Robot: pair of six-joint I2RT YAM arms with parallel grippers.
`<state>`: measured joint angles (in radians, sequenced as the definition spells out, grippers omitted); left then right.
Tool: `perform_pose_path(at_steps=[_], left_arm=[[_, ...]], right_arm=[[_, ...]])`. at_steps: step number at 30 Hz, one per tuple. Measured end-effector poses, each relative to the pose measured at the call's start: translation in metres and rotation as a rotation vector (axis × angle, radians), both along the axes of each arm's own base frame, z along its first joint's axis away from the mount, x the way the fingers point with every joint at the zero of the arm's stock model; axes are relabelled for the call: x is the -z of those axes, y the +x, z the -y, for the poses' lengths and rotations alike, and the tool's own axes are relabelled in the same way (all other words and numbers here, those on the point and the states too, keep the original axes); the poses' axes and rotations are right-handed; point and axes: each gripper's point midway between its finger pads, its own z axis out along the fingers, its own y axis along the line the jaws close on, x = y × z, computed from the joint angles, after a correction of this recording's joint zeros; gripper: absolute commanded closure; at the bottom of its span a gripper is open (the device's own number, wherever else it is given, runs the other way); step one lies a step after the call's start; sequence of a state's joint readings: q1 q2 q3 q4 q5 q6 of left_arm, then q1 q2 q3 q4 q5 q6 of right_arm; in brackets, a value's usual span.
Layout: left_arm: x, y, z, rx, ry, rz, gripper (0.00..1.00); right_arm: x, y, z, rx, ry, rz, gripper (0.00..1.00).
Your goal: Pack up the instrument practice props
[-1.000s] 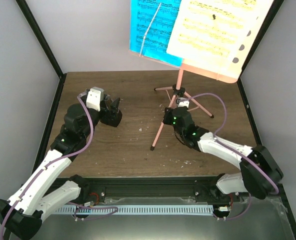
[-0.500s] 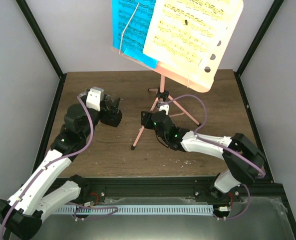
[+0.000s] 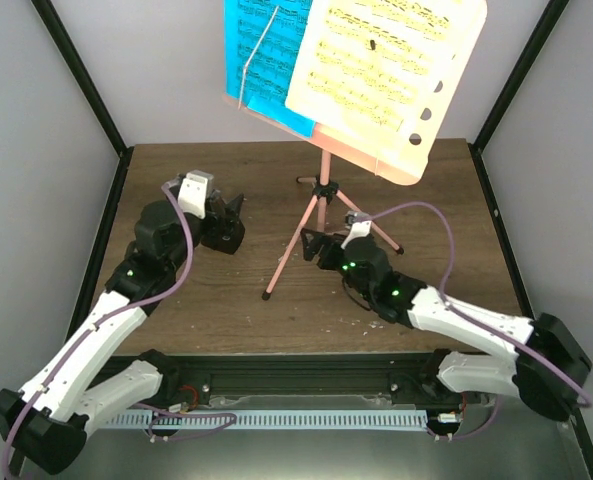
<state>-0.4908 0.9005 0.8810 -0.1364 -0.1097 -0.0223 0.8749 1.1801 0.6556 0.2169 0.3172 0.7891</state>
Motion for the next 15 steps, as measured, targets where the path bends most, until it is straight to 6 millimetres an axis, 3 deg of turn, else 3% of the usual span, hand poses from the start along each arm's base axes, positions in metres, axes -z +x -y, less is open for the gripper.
perform_pose_path(at_steps=[9,12,15], left_arm=[[0.026,0.024,0.006,0.053,-0.037,-0.167,0.00],[0.025,0.024,0.001,0.053,-0.068,-0.184,0.00],[0.021,0.021,-0.002,0.052,-0.078,-0.178,0.00]], right_arm=[[-0.040,0.011,0.073,0.039,0.017,0.074,0.00],[-0.046,0.016,0.089,0.016,0.052,0.079,0.00],[-0.039,0.018,0.090,-0.028,0.104,0.036,0.00]])
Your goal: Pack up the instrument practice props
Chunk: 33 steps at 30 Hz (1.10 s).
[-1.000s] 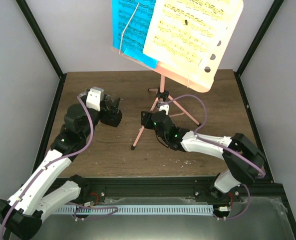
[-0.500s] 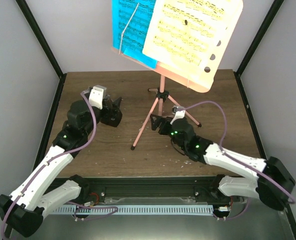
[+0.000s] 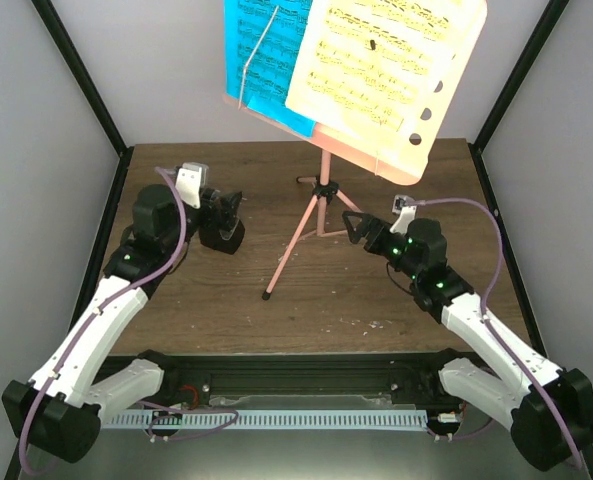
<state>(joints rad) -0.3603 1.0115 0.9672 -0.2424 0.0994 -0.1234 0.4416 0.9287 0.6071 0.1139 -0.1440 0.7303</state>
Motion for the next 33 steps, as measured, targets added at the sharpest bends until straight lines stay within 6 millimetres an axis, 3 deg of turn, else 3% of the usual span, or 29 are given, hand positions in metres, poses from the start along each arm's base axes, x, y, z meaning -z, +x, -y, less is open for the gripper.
perform_pose_path(at_steps=[5,10,13,18,22,27,33], left_arm=[[-0.010,-0.010,-0.004,-0.002,-0.011,0.031,0.00],[-0.016,-0.016,-0.008,-0.009,-0.014,0.053,0.00],[-0.016,-0.017,-0.008,-0.010,-0.013,0.053,0.00],[-0.014,-0.017,-0.008,-0.010,-0.011,0.047,0.00],[-0.011,-0.017,-0.008,-0.010,-0.009,0.042,0.00],[-0.011,-0.017,-0.009,-0.010,-0.008,0.041,0.00],[-0.014,-0.019,-0.009,-0.010,-0.012,0.051,0.00]], right_arm=[[0.022,-0.015,-0.015,-0.083,0.188,-0.149,0.04],[0.044,-0.023,-0.015,-0.063,0.335,-0.264,0.05],[0.037,-0.016,-0.019,-0.063,0.354,-0.265,0.07],[0.002,0.005,-0.032,-0.092,0.364,-0.204,0.16],[-0.014,0.016,-0.044,-0.118,0.337,-0.155,0.21],[-0.014,0.024,-0.058,-0.138,0.280,-0.130,0.24],[-0.010,0.029,-0.055,-0.101,0.251,-0.117,0.29]])
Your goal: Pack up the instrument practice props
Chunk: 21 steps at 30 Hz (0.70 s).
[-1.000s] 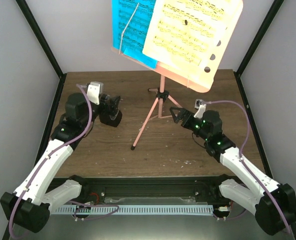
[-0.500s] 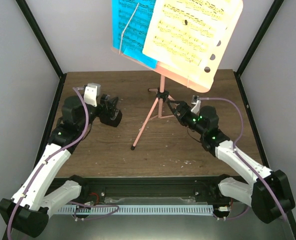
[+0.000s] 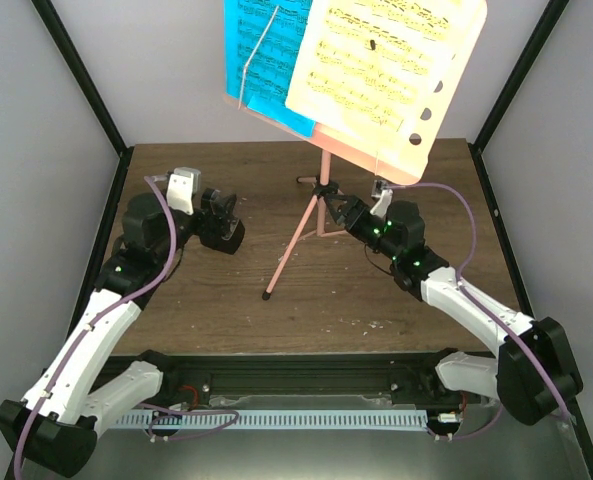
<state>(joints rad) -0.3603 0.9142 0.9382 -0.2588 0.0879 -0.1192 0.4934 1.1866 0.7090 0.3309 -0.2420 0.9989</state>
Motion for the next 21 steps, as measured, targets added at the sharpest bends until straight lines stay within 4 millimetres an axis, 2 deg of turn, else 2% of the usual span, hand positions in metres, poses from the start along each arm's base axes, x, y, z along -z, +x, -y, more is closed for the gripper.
perform_pose_path(at_steps=[7,13,17,21], left_arm=[[0.001,0.000,0.000,0.000,0.001,-0.002,0.00],[0.002,0.000,0.000,0.000,0.001,-0.004,0.00],[0.002,0.000,0.000,0.000,0.001,-0.004,0.00],[0.002,0.000,0.000,0.000,0.001,-0.004,0.00]], right_arm=[[0.014,0.010,-0.001,0.030,-0.143,0.035,0.43],[0.015,0.006,-0.010,0.021,-0.299,0.135,0.52],[0.018,0.007,-0.007,0.029,-0.393,0.188,0.59],[0.019,0.011,-0.002,0.041,-0.488,0.244,0.62]])
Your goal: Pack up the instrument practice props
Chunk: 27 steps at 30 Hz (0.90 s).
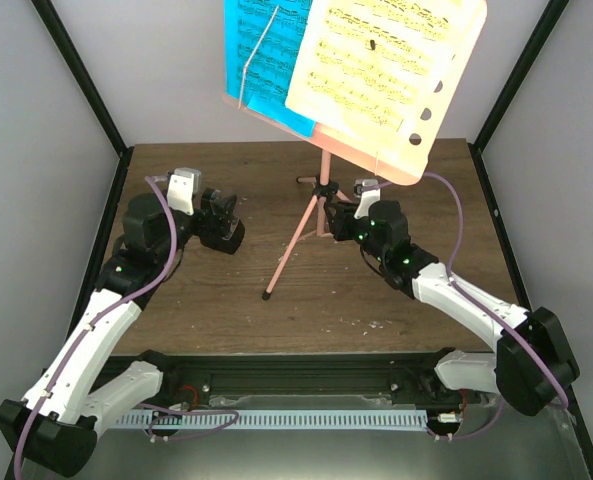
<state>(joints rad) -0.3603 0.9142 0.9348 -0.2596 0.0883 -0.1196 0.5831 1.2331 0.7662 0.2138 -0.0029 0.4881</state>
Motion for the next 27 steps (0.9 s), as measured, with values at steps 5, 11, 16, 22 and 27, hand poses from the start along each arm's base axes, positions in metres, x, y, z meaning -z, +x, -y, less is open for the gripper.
perform_pose_path(at_steps=[5,11,16,22,27], left_arm=[[0.000,0.000,0.001,0.003,0.000,-0.001,0.00],[0.002,0.001,0.001,0.004,0.001,-0.007,0.00],[0.003,0.001,0.001,0.004,0.002,-0.009,0.00],[0.004,-0.001,0.012,0.061,-0.011,-0.016,0.08],[0.025,-0.008,0.059,0.234,-0.016,-0.086,0.15]], right_arm=[[-0.002,0.001,0.001,-0.021,-0.096,0.068,0.67],[-0.008,0.003,0.002,-0.040,-0.200,0.152,0.72],[-0.008,0.004,0.003,-0.050,-0.272,0.197,0.75],[-0.010,0.005,0.003,-0.060,-0.310,0.228,0.66],[-0.028,-0.005,0.011,-0.041,-0.266,0.258,0.46]])
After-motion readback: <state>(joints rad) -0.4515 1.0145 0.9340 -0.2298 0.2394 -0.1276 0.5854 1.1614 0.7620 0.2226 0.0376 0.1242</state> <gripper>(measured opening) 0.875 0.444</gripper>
